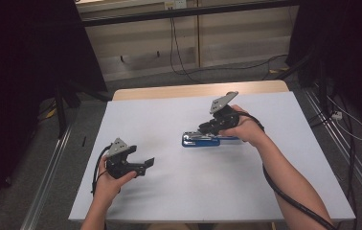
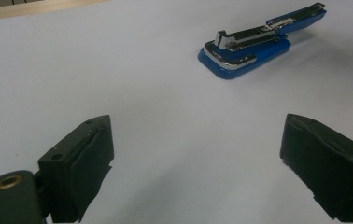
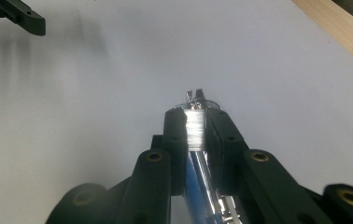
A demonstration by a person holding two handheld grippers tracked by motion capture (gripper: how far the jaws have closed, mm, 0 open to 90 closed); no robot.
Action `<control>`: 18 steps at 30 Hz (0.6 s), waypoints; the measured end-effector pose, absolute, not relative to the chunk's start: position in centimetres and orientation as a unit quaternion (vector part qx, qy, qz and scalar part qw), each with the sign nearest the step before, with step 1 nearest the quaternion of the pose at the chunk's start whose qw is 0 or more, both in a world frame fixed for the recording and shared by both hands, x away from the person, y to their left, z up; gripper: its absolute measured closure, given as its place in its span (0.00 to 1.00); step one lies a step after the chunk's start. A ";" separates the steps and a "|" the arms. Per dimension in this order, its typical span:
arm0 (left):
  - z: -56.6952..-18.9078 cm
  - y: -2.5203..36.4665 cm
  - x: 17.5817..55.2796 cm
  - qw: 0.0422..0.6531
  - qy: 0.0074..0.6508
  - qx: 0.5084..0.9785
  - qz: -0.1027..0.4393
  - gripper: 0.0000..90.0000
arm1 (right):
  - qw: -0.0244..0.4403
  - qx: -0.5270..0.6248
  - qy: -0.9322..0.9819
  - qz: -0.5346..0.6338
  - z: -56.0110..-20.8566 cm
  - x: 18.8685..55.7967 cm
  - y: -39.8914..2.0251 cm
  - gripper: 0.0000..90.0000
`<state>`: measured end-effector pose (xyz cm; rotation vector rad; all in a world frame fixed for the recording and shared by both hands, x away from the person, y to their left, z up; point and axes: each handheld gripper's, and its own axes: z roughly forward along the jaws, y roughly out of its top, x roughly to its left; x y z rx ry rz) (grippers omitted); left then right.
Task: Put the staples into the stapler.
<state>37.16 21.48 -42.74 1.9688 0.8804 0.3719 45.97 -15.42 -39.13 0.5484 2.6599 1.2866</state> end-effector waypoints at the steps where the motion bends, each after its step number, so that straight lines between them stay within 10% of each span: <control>1: -42.8 21.5 37.2 0.458 0.357 0.800 0.150 0.11 | 0.069 0.182 0.883 0.428 -39.1 46.0 -15.4 0.89; 18: -42.8 21.7 37.1 0.459 0.362 0.797 0.150 0.11 | 0.065 0.170 0.885 0.428 -39.3 46.8 -14.2 0.89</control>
